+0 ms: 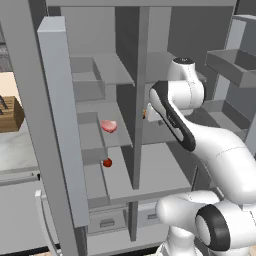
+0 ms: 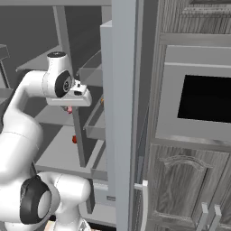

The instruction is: There's a steak in the fridge that needs to be moved to the freezer for freezing. Pick up the steak from the fridge, place it on any shelf in the freezer, and close the fridge and freezer doors when done.

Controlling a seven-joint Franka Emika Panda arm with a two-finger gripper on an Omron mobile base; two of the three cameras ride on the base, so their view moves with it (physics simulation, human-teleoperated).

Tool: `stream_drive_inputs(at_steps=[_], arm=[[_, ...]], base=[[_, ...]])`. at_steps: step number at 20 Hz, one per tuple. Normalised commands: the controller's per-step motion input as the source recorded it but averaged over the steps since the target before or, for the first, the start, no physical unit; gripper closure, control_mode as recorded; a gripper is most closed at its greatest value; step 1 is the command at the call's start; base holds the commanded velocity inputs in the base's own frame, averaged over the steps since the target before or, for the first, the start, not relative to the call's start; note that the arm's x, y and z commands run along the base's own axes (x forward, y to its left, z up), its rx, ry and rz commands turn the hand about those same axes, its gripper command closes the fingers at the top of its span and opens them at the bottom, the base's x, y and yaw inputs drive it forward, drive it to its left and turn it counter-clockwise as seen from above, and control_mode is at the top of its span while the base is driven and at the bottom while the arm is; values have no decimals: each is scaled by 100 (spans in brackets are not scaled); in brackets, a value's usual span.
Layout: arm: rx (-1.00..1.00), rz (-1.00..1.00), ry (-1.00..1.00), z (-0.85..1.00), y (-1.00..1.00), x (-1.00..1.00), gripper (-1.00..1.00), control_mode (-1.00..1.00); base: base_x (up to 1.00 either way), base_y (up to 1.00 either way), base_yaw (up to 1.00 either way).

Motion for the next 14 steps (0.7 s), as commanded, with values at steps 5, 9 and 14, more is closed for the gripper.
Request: stream_drive_inputs(at_steps=[5,9,14], arm=[[5,0,1,-11,20,-30,-100,-100],[3,7,0,-18,67,-54,-100,-100],[0,12,0,-9,62,-13,-100,-100]], base=[[0,0,0],[0,0,0],[0,0,0]])
